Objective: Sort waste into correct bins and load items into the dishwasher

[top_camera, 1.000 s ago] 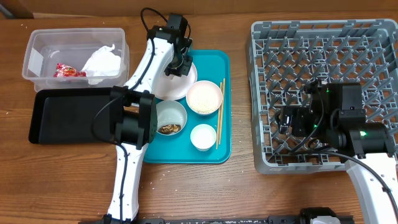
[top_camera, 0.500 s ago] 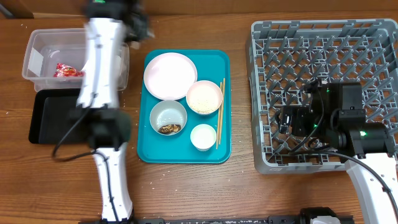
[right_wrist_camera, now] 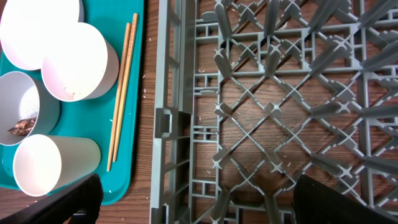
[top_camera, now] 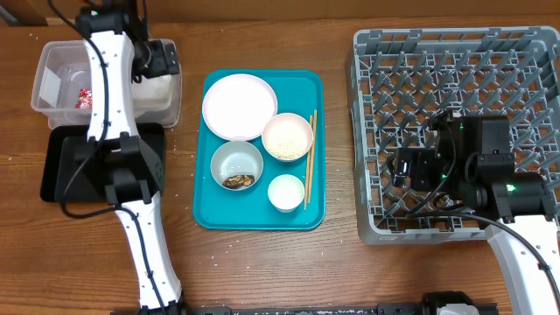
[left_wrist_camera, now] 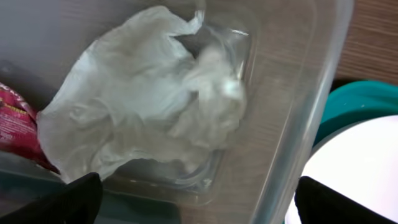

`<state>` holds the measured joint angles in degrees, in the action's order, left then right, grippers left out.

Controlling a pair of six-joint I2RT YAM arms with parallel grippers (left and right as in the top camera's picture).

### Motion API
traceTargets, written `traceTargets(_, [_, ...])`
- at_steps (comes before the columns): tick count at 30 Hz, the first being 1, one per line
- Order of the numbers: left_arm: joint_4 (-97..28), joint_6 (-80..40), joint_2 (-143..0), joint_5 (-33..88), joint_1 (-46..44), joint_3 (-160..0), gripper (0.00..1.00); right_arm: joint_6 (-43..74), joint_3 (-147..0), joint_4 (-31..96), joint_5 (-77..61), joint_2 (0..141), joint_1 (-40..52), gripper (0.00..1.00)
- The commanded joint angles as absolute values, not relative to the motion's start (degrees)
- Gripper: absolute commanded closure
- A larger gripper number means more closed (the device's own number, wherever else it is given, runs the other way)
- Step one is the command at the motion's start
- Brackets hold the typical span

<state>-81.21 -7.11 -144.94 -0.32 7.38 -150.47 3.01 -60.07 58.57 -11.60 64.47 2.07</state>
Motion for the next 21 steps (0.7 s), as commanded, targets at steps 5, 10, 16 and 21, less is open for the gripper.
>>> traceTargets(5, [-86.59, -6.24, -139.41, 8.51, 6.35, -155.41, 0.00, 3.16, -61.08, 58.19, -11.68, 64.42, 2.28, 0.00])
traceTargets(10, [-96.86, 0.75, -135.13, 21.78, 1.50, -155.35, 0.00, 3.18, -61.10, 57.84, -11.68, 64.42, 2.28, 0.00])
traceTargets(16, [-96.84, 0.30, -127.15, 23.81, -5.32, -152.51, 0.00, 3.18, -61.10, 58.26, -11.68, 64.42, 2.28, 0.00])
traceTargets(21, [-96.84, -3.44, -117.08, 13.17, -12.16, -142.56, 0.00, 3.18, -61.08, 58.61, -11.68, 64.42, 2.28, 0.00])
